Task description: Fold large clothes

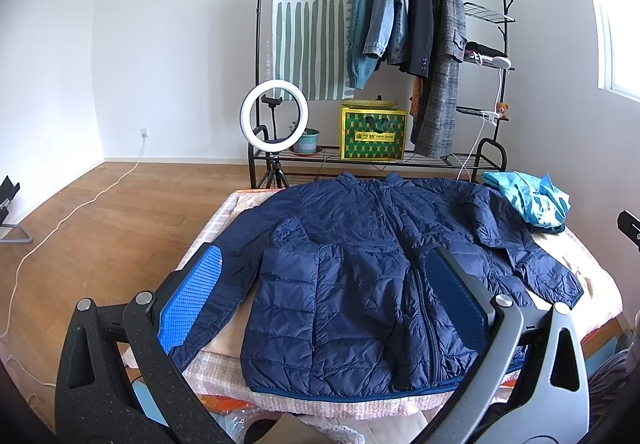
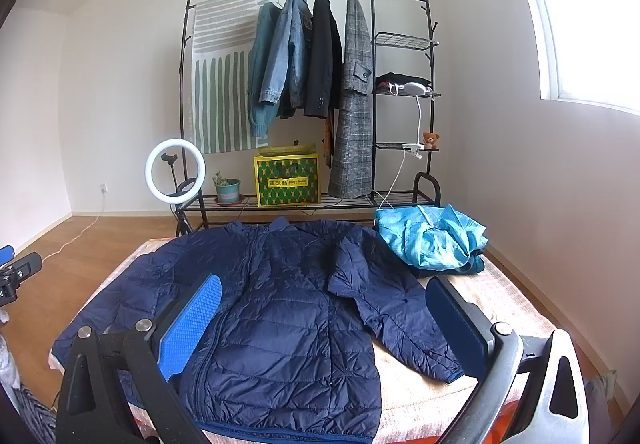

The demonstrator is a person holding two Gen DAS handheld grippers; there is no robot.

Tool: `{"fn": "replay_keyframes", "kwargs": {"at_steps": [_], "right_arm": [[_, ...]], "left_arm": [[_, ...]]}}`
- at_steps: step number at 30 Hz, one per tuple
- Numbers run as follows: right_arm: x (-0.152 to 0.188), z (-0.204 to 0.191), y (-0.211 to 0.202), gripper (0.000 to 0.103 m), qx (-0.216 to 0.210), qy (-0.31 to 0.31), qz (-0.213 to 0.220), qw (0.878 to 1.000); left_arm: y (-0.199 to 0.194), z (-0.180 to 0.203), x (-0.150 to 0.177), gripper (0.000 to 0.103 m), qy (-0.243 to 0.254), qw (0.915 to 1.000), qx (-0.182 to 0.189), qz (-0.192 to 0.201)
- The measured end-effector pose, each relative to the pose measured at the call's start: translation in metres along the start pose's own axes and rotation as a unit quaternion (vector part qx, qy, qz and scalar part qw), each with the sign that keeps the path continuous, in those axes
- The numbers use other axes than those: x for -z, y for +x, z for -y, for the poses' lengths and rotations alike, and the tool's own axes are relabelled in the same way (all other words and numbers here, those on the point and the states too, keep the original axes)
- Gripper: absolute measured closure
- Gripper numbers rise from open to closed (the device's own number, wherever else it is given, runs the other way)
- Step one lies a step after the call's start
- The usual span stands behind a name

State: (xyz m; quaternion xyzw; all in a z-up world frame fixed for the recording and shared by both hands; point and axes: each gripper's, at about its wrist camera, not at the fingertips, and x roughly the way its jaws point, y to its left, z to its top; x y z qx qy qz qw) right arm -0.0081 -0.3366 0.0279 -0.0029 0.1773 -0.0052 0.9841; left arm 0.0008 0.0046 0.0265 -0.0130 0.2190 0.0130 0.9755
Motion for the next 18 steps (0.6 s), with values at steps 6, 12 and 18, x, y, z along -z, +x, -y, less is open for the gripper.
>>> {"fn": "replay_keyframes", "kwargs": {"at_steps": [6,12,18], "right_arm": [[0.000,0.000,0.000,0.000,0.000,-0.001,0.001,1.000],[-0.003,-0.001,0.001,0.000,0.000,-0.002,0.002,1.000],[-0.003,-0.003,0.001,0.000,0.000,-0.003,0.002,1.000]], "left_arm": [[0.001,-0.003,-0.001,0.000,-0.002,1.0000,-0.002,-0.001],[0.003,-0.005,0.002,0.000,-0.003,1.0000,-0.003,-0.001],[0.011,-0.007,0.013,0.000,-0.005,1.0000,-0.006,-0.004]]}}
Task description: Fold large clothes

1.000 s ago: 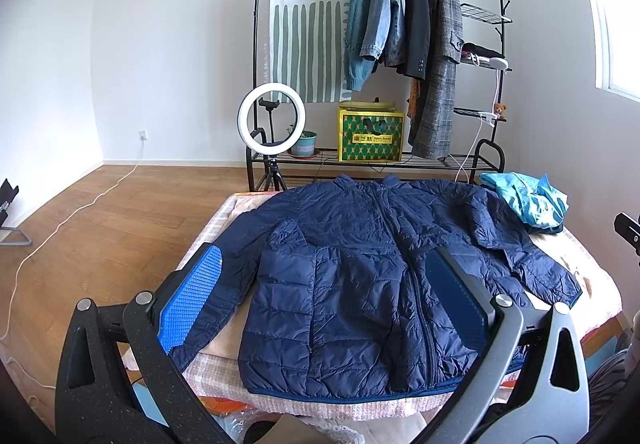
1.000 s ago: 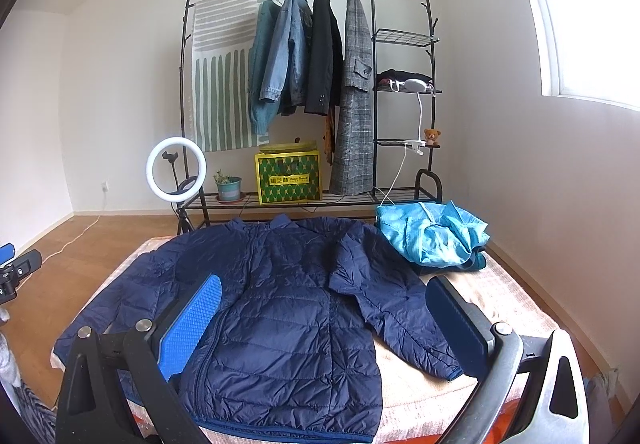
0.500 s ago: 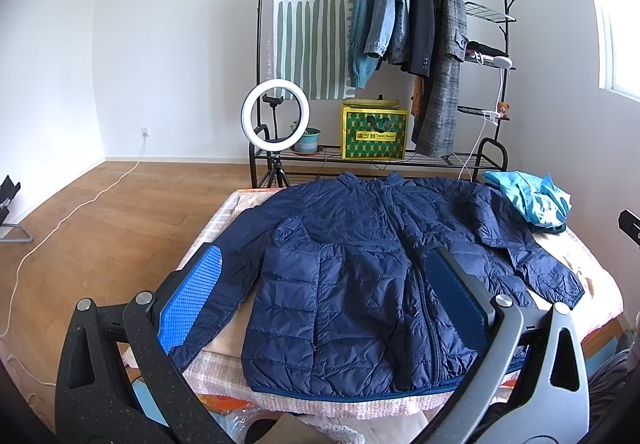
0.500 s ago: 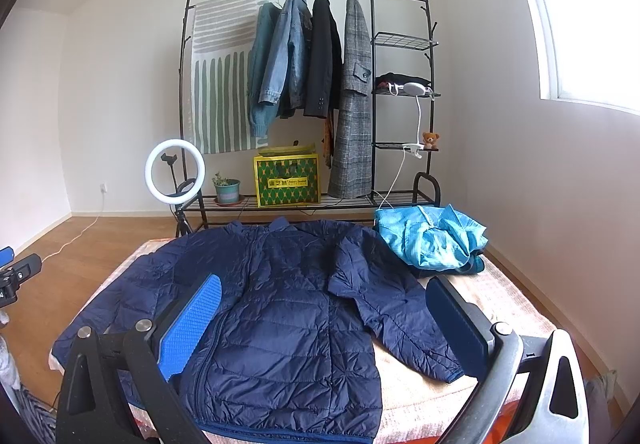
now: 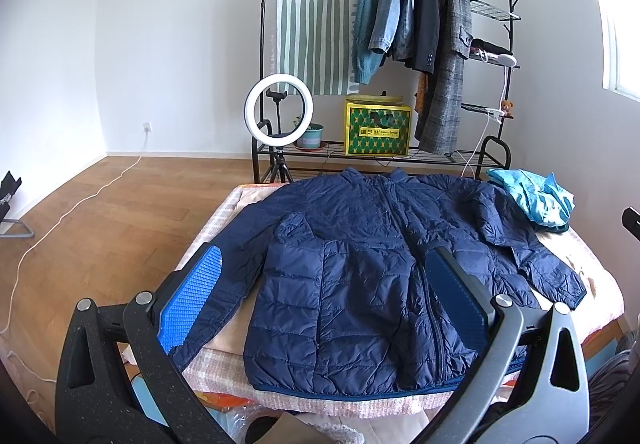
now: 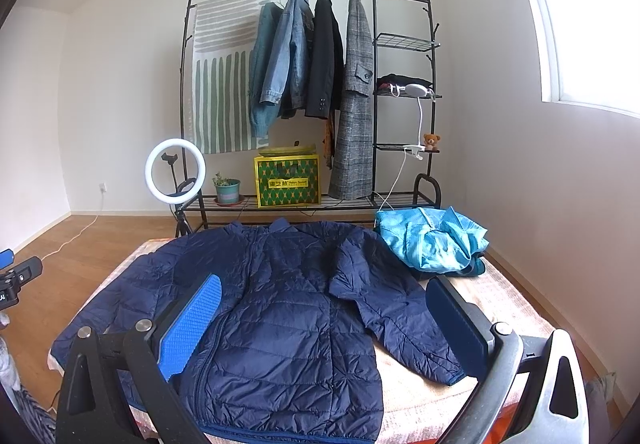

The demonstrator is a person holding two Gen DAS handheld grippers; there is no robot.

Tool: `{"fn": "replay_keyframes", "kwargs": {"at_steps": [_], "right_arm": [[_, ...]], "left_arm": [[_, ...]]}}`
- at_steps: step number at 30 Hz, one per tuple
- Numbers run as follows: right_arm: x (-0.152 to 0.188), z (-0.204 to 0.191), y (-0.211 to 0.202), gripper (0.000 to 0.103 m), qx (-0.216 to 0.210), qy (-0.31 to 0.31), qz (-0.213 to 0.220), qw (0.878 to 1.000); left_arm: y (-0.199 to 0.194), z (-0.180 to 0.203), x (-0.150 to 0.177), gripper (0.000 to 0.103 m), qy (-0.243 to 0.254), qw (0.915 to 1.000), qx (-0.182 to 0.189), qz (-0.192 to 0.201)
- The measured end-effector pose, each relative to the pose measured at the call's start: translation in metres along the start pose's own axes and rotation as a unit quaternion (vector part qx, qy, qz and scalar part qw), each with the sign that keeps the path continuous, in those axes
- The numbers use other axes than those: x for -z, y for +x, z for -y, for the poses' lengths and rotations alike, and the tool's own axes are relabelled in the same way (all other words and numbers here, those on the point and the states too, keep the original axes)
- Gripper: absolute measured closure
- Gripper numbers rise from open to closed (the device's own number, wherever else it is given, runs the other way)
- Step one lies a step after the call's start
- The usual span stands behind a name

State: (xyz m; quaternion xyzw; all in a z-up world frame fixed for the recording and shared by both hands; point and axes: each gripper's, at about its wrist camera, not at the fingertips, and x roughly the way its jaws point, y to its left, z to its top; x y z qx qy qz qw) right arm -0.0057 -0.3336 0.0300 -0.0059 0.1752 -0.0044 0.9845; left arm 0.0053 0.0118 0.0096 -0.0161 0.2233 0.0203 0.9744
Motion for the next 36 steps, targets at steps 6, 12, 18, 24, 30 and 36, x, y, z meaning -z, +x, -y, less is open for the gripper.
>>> {"fn": "replay_keyframes", "kwargs": {"at_steps": [6,12,18,24,30,36], "right_arm": [[0.000,-0.001,0.001,0.000,-0.001,0.000,0.000,1.000],[-0.001,-0.006,0.007,0.000,-0.004,-0.003,-0.002,1.000],[-0.002,-0.017,0.023,0.000,-0.018,-0.011,-0.005,1.000],[-0.006,-0.032,0.052,0.000,-0.055,-0.020,-0.006,0.998],[-0.007,-0.058,0.085,0.000,-0.102,-0.040,-0.004,0.994],[-0.006,-0.082,0.109,0.001,-0.112,-0.068,0.008,0.991]], "left_arm": [[0.004,0.001,0.003,0.000,0.000,1.0000,-0.007,-0.003],[0.010,-0.008,0.003,0.000,-0.004,0.9997,-0.022,-0.007],[0.027,-0.039,0.005,0.000,-0.023,0.9984,-0.048,-0.018],[0.047,-0.098,0.014,0.000,-0.059,0.9952,-0.071,-0.031],[0.083,-0.160,0.032,0.006,-0.108,0.9851,-0.102,-0.087],[0.119,-0.215,0.055,0.015,-0.166,0.9702,-0.102,-0.143]]}}
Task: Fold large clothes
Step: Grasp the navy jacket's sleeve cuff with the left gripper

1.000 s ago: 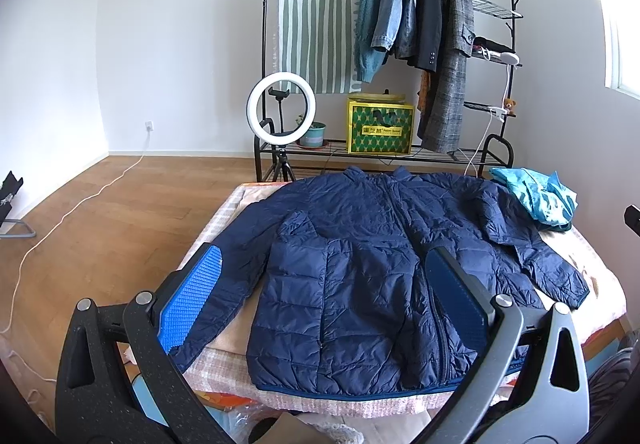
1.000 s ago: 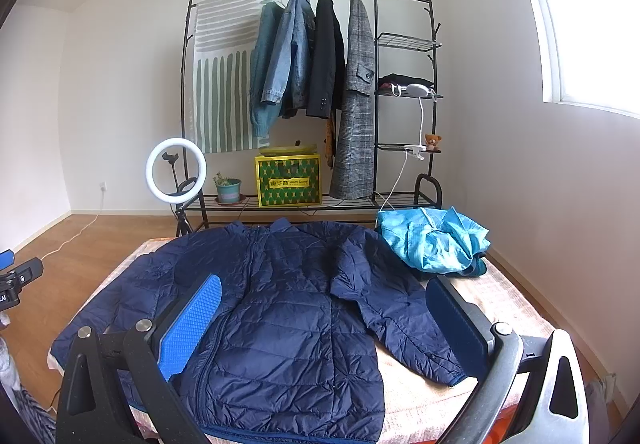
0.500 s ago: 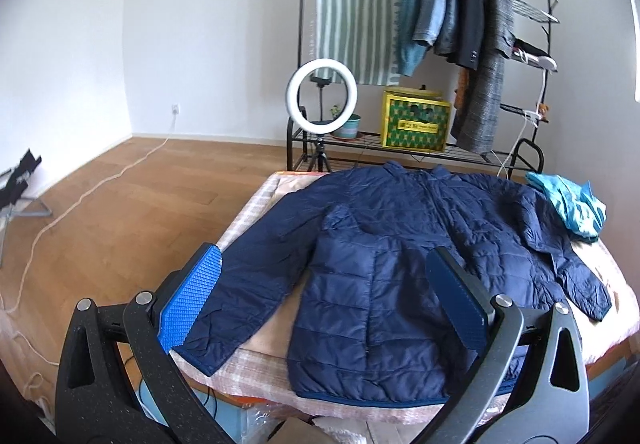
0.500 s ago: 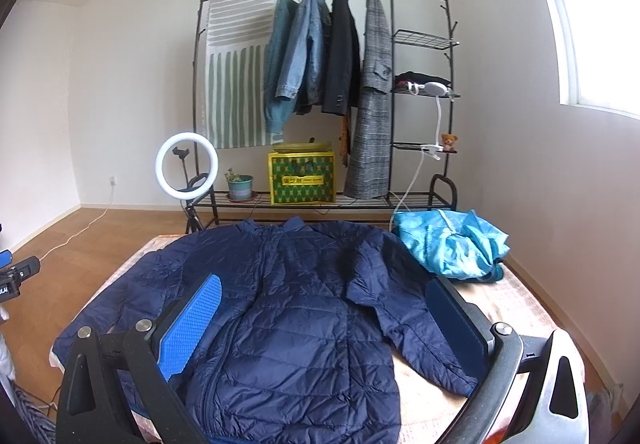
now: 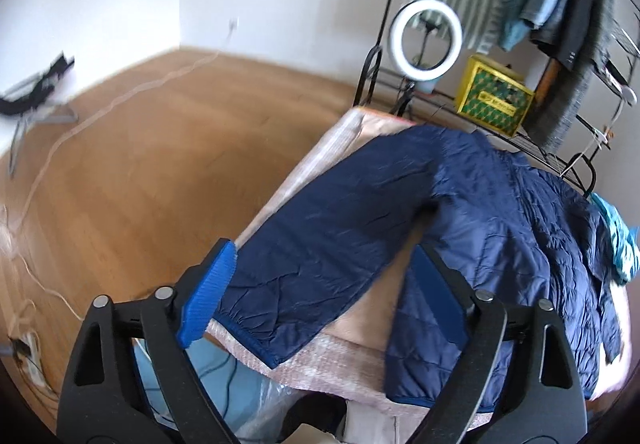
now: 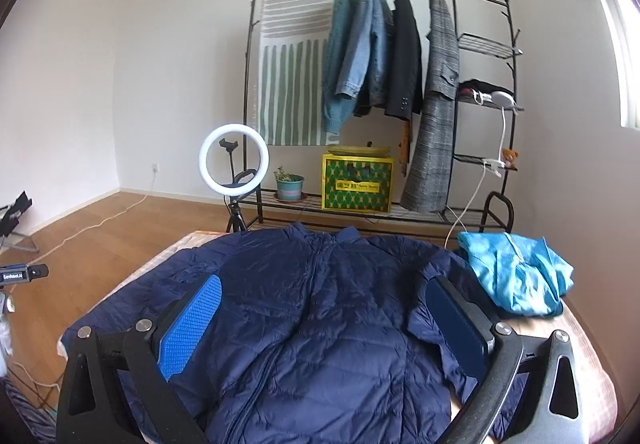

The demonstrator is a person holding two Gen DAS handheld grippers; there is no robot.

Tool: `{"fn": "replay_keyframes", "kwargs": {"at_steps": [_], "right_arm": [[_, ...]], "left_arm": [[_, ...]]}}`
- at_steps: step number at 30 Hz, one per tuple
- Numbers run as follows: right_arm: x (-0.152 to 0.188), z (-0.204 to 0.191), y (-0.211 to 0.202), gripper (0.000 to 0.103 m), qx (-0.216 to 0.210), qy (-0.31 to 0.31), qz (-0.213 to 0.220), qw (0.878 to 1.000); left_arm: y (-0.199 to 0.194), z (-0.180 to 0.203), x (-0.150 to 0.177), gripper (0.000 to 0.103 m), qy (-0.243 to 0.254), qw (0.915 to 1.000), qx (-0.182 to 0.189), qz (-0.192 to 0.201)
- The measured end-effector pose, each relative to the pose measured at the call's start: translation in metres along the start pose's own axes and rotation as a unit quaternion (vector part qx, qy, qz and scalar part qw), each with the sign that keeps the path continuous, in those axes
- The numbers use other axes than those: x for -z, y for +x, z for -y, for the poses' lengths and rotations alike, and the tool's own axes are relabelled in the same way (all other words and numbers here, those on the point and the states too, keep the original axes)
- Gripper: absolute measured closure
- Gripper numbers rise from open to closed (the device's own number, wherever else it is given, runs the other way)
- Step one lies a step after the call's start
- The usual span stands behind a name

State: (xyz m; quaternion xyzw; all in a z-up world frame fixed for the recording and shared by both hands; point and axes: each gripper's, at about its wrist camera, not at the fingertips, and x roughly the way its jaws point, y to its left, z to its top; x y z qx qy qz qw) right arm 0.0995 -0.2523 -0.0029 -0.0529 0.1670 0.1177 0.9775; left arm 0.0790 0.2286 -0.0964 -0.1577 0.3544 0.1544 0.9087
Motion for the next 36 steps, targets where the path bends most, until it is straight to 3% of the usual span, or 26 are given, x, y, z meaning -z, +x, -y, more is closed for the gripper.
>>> {"fn": "replay_keyframes", "kwargs": {"at_steps": [2,5,7,8,12,17,19,22,27,30,32,36], "right_arm": [[0.004,-0.005,0.009,0.002,-0.004,-0.006,-0.005,1.000],[0.010,-0.007,0.019,0.002,-0.009,-0.010,-0.018,1.000],[0.016,-0.008,0.027,0.002,-0.008,-0.011,-0.029,0.999],[0.019,-0.007,0.031,0.002,-0.008,-0.008,-0.037,0.999],[0.025,-0.001,0.041,0.002,-0.012,0.013,-0.057,0.998],[0.028,0.005,0.047,0.002,-0.005,0.028,-0.070,0.997],[0.030,0.007,0.051,0.002,-0.007,0.035,-0.077,0.996],[0.032,0.008,0.055,0.002,-0.008,0.043,-0.087,0.995],[0.034,0.006,0.056,0.002,-0.003,0.038,-0.089,0.995],[0.035,0.007,0.056,0.002,-0.001,0.040,-0.090,0.995],[0.035,0.008,0.057,0.002,0.001,0.042,-0.091,0.995],[0.035,0.011,0.056,0.002,0.004,0.050,-0.094,0.994]], "left_arm": [[0.019,-0.018,-0.001,0.021,-0.024,0.9994,-0.005,-0.024],[0.045,-0.039,-0.001,0.021,-0.043,0.9972,-0.010,-0.060],[0.073,-0.057,0.003,0.022,-0.059,0.9926,-0.013,-0.105],[0.081,-0.062,0.006,0.027,-0.064,0.9906,-0.018,-0.119],[0.128,-0.093,0.022,0.033,-0.097,0.9736,-0.026,-0.205],[0.156,-0.126,0.038,0.037,-0.164,0.9531,-0.016,-0.254],[0.162,-0.131,0.042,0.037,-0.175,0.9484,-0.017,-0.264],[0.166,-0.134,0.049,0.047,-0.181,0.9436,-0.016,-0.276],[0.171,-0.131,0.050,0.053,-0.183,0.9412,-0.021,-0.283],[0.173,-0.134,0.049,0.071,-0.189,0.9401,-0.027,-0.282],[0.171,-0.135,0.048,0.090,-0.189,0.9412,-0.027,-0.279],[0.164,-0.129,0.043,0.099,-0.176,0.9488,-0.018,-0.262]]}}
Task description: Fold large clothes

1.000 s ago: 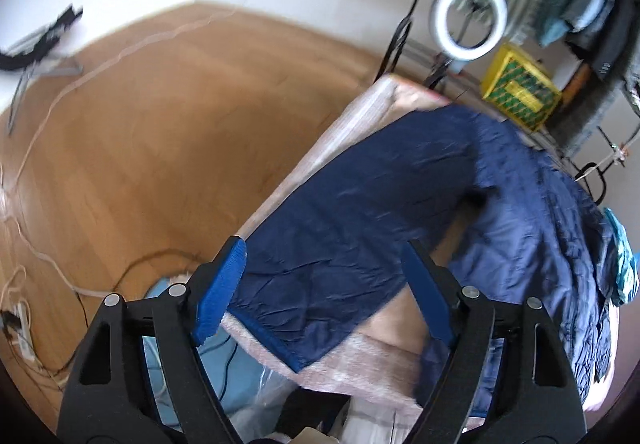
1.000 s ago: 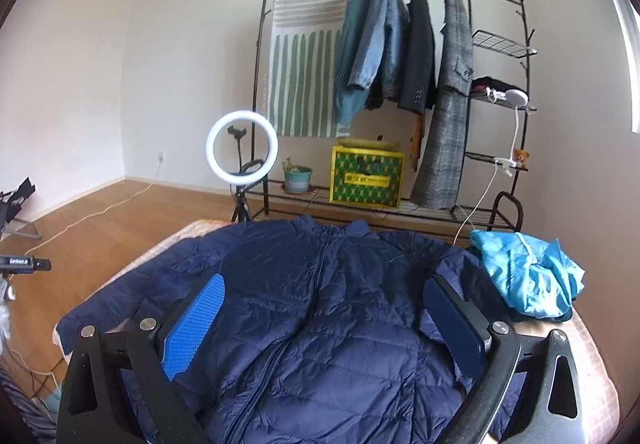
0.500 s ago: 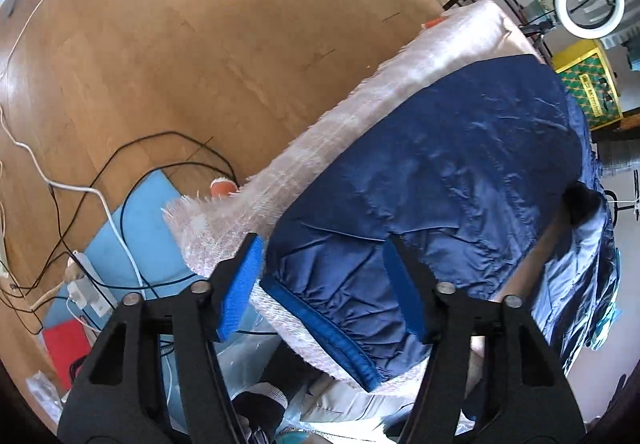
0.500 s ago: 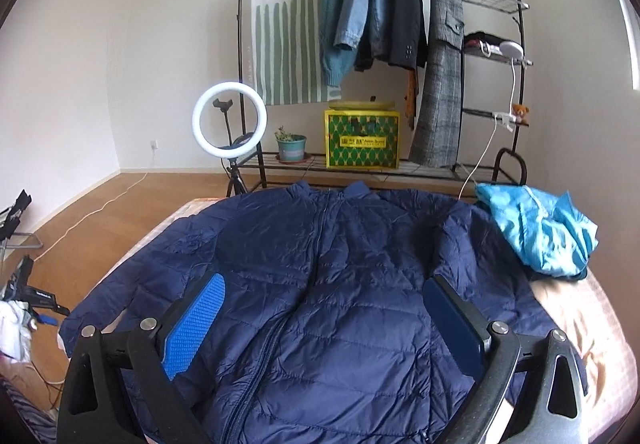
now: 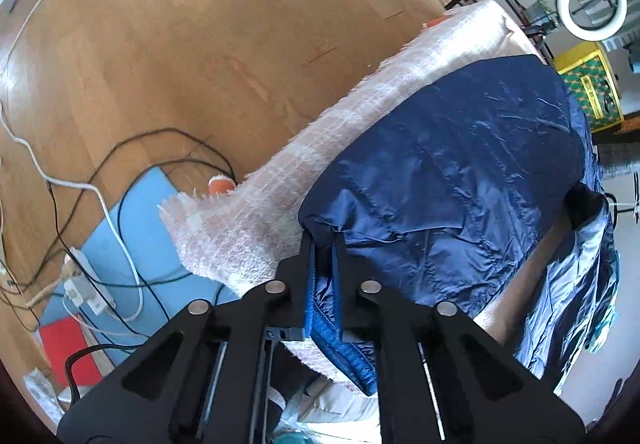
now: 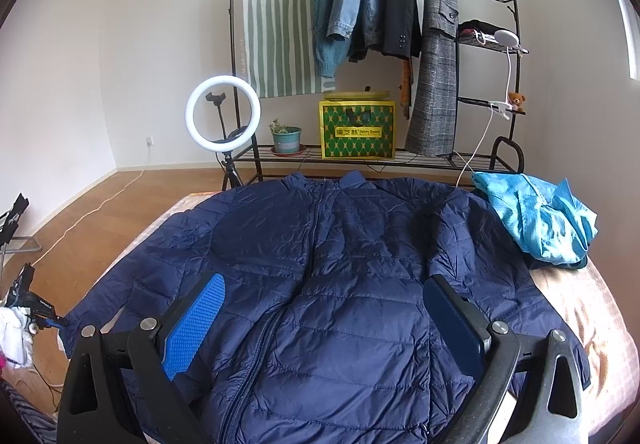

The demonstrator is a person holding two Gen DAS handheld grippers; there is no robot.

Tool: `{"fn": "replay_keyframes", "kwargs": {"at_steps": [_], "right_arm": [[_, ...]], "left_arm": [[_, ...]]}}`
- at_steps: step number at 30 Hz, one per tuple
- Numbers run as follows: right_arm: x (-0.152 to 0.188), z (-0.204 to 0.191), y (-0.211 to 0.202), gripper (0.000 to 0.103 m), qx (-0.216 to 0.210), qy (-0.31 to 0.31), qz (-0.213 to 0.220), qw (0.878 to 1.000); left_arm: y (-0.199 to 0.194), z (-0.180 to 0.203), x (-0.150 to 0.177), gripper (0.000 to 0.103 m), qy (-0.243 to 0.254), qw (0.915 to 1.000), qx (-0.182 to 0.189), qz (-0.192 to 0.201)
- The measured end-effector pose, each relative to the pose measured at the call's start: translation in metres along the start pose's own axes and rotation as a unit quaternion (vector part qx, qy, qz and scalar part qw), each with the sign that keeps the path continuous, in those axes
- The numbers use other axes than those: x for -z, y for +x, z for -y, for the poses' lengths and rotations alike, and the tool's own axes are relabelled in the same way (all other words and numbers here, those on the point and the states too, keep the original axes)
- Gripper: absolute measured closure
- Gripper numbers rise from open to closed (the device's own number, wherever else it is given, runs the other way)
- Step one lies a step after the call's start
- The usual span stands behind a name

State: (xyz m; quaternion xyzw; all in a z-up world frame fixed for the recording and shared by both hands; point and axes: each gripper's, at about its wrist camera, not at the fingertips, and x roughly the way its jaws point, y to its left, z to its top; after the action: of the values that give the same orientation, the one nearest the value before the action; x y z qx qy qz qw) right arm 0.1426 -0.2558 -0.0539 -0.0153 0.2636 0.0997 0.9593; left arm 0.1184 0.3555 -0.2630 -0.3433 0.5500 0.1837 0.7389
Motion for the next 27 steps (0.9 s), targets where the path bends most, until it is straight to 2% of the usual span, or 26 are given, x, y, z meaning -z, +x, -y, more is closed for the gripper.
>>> {"fn": "replay_keyframes", "kwargs": {"at_steps": [2,7,11,14,16,20,24,27], "right_arm": [[-0.001,0.000,0.000,0.002,0.003,0.002,0.000,1.000],[-0.001,0.001,0.000,0.002,0.004,0.004,0.000,1.000],[-0.002,-0.001,0.008,0.002,-0.005,0.006,-0.012,1.000],[-0.004,-0.003,0.018,0.012,-0.020,0.008,-0.026,0.999],[-0.006,-0.005,0.024,0.017,-0.033,0.007,-0.034,0.999],[-0.010,-0.002,0.038,0.018,-0.038,0.014,-0.038,0.998],[-0.016,0.004,0.056,0.021,-0.033,0.014,-0.045,0.998],[-0.019,0.009,0.071,0.023,-0.037,0.019,-0.057,0.998]], "left_arm": [[-0.009,0.007,0.000,0.101,0.009,0.9998,0.008,0.016],[-0.054,0.039,0.001,0.101,0.027,0.9935,0.083,0.074],[-0.092,0.086,-0.001,0.102,0.055,0.9812,0.147,0.113],[-0.113,0.129,0.001,0.102,0.083,0.9703,0.186,0.130],[-0.121,0.166,0.006,0.102,0.114,0.9624,0.209,0.132],[-0.122,0.236,0.023,0.102,0.168,0.9499,0.234,0.122],[-0.109,0.293,0.038,0.102,0.198,0.9418,0.255,0.094],[-0.086,0.333,0.056,0.102,0.227,0.9390,0.249,0.068]]}}
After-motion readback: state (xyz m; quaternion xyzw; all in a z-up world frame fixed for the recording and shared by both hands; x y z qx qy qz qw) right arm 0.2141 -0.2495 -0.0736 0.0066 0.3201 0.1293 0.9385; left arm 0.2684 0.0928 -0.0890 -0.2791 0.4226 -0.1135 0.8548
